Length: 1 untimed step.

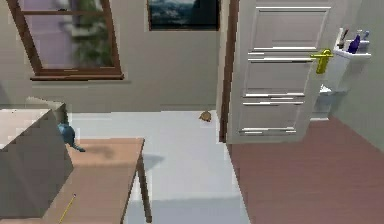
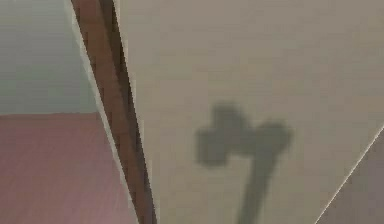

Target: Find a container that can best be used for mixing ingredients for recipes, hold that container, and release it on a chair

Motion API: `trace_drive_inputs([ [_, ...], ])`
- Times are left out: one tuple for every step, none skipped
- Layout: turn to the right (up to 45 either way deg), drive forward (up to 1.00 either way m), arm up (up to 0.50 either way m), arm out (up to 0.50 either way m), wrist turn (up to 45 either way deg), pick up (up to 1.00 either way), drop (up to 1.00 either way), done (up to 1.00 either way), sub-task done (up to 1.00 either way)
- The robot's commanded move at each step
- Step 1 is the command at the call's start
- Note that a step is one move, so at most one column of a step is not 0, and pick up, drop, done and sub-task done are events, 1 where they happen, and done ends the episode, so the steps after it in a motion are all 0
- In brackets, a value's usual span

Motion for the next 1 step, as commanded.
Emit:
trace_drive_inputs([
  [0.0,1.0,0.0,0.0,0.0,0.0,0.0,0.0,0.0],
])
